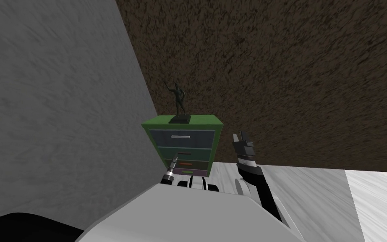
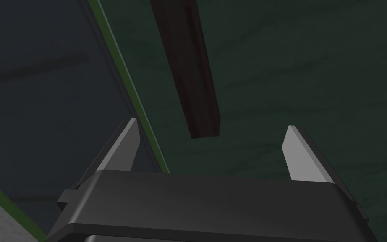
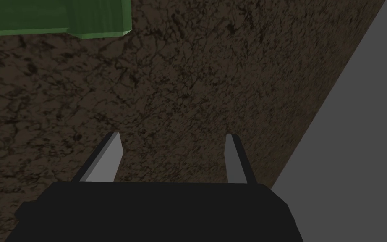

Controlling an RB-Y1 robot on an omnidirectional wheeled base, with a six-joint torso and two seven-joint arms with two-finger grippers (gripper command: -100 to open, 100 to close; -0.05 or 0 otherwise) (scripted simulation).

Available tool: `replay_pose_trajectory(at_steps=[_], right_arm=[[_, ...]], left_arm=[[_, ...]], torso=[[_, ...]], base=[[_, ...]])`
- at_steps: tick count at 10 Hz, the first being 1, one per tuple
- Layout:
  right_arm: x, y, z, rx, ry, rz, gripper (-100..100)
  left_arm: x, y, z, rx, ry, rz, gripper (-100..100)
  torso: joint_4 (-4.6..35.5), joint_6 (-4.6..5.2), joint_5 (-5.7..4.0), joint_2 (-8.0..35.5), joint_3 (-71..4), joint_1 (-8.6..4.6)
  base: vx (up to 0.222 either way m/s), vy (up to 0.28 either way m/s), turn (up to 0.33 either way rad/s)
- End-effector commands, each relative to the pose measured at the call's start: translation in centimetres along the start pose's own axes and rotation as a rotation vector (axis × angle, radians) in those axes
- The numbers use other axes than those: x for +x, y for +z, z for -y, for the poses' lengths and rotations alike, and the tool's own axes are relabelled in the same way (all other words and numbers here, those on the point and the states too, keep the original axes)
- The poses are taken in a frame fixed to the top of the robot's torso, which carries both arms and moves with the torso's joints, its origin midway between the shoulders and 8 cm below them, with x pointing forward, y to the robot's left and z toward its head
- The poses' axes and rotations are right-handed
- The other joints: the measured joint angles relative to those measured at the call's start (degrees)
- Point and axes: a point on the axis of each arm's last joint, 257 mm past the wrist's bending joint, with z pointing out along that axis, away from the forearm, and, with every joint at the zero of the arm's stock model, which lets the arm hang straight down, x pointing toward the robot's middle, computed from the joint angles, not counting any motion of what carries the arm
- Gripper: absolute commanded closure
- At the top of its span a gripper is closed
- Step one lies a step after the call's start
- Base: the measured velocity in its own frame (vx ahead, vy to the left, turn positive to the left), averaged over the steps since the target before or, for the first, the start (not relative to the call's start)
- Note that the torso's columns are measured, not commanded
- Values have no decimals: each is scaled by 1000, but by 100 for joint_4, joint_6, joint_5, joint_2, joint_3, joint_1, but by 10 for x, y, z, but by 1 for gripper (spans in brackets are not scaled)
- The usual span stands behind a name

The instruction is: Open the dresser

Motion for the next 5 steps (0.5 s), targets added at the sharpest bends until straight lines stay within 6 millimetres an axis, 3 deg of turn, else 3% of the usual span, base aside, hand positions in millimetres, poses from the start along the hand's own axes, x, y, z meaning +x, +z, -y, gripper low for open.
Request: replay_pose_trajectory(at_steps=[1,4,5], right_arm=[[0,0,0,0,0,0,0],[0,0,0,0,0,0,0],[0,0,0,0,0,0,0]], left_arm=[[6,3,1,-3,-18,6,-100],[5,14,5,-2,-18,7,-100],[7,4,1,-4,-19,6,100]], torso=[[5,0,0,15,10,4],[-6,0,-2,-25,-15,-5],[-6,-1,-2,-18,-12,-4]], base=[[18,-11,0],[41,-9,-3],[-31,1,6]])
